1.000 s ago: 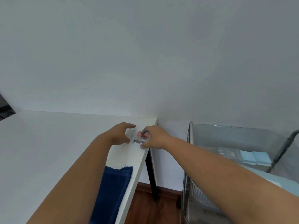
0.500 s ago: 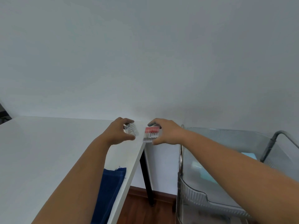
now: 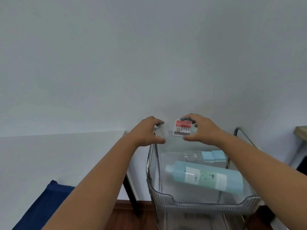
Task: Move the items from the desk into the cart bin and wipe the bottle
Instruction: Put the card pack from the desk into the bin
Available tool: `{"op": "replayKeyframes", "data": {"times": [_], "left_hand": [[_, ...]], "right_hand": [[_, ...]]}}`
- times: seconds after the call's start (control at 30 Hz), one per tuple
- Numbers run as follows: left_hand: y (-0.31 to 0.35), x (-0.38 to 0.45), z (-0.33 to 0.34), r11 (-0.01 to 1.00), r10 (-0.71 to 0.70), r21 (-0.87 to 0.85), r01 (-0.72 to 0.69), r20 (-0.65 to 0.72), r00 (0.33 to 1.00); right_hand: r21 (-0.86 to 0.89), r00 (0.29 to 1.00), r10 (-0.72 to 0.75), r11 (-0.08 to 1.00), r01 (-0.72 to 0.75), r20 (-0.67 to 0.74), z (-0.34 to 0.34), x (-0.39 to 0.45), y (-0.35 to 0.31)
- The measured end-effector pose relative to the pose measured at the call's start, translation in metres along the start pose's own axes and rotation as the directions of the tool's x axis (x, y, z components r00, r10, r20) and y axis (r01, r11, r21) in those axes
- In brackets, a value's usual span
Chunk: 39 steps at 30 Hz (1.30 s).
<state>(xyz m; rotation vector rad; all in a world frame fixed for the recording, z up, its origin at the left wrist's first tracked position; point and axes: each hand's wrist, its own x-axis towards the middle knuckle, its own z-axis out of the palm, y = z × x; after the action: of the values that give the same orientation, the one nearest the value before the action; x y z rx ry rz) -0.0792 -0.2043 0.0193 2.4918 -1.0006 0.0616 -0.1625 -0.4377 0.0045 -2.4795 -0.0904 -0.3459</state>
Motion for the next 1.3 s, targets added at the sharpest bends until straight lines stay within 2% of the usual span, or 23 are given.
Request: {"op": "replayKeyframes", "data": {"times": [0.1,0.27,0.43,0.57,0.97,1.3], "left_hand": [[0.020,0.019,0.031,0.997,0.004,0.073,-0.009,0.074,0.997],[0.034,0.048,0.084,0.970,-0.109,0.235,0.065,0.180,0.978],[0.023,0.067,0.125,0.951,-0.239,0.273,0.147,0.340,0.909],[0.011,0.075,0.145,0.927,-0.307,0.329,0.179,0.395,0.866],[0.001,0.088,0.175,0.945,-0.291,0.263,0.192,0.414,0.862],[0.001,0.082,0.182,0.953,-0.237,0.263,0.149,0.344,0.909]], "right_hand": [[-0.011,0.997,0.079,0.997,-0.079,-0.016,-0.009,-0.010,0.032],[-0.039,0.971,0.233,0.971,-0.235,-0.044,-0.002,-0.024,0.074],[0.007,0.949,0.308,0.951,-0.308,-0.073,0.008,-0.028,0.098],[0.051,0.929,0.358,0.934,-0.354,-0.093,0.019,-0.027,0.108],[0.061,0.917,0.392,0.920,-0.387,-0.082,0.034,-0.024,0.115],[0.054,0.902,0.426,0.904,-0.423,-0.069,0.036,-0.027,0.116]]}}
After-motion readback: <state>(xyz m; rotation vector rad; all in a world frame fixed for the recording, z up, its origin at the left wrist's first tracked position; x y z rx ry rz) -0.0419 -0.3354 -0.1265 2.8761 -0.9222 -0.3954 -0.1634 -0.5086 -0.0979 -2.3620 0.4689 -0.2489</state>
